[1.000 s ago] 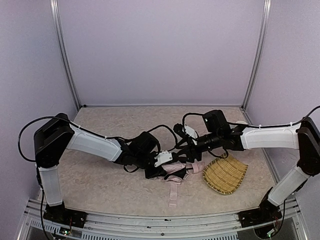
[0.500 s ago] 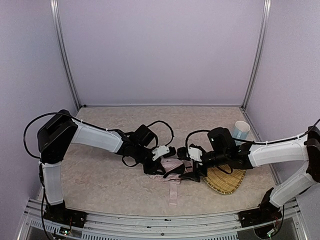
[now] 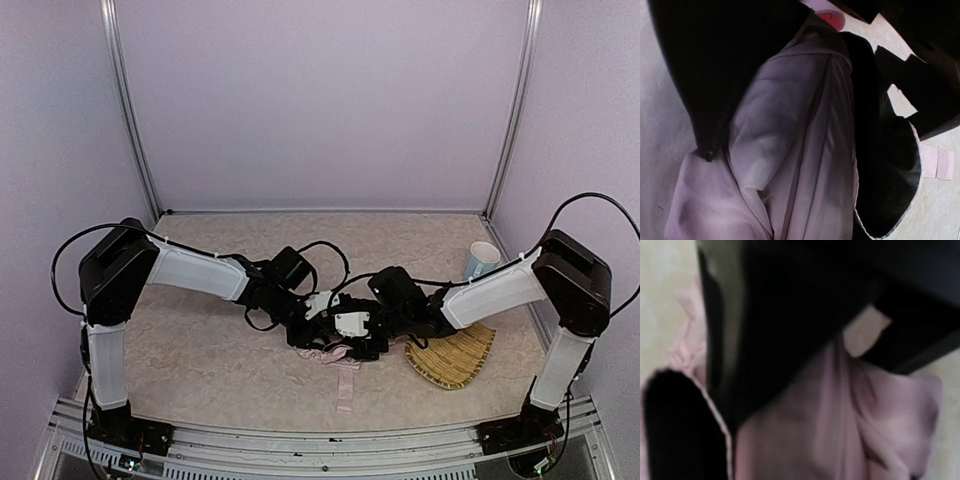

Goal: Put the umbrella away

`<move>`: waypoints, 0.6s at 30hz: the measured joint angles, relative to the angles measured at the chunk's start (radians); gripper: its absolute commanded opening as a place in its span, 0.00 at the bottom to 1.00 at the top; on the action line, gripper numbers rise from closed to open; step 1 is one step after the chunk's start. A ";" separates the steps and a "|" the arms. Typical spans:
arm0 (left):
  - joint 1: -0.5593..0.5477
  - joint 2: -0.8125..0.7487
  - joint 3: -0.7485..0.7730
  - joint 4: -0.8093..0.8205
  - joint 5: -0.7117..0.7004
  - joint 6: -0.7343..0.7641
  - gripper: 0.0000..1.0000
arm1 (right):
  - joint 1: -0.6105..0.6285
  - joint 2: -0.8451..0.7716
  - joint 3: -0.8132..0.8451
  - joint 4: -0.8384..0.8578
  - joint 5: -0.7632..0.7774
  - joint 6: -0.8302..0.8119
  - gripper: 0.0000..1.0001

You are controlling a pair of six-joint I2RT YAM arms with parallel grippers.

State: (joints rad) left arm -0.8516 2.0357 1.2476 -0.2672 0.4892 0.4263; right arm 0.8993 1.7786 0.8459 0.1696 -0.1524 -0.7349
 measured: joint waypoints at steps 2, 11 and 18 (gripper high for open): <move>0.000 0.000 0.002 -0.006 0.006 0.014 0.00 | 0.003 0.018 0.013 -0.008 0.004 -0.016 0.62; 0.023 -0.016 -0.040 0.036 0.034 0.013 0.43 | 0.018 0.041 0.058 -0.069 0.015 -0.034 0.17; 0.056 -0.183 -0.321 0.320 0.022 -0.061 0.99 | 0.029 0.044 0.073 -0.092 0.002 -0.031 0.11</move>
State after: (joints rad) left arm -0.7959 1.8523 0.9268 0.0532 0.5114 0.3653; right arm 0.9287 1.8225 0.9188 0.0772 -0.1501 -0.7654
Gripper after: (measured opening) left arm 0.754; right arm 0.305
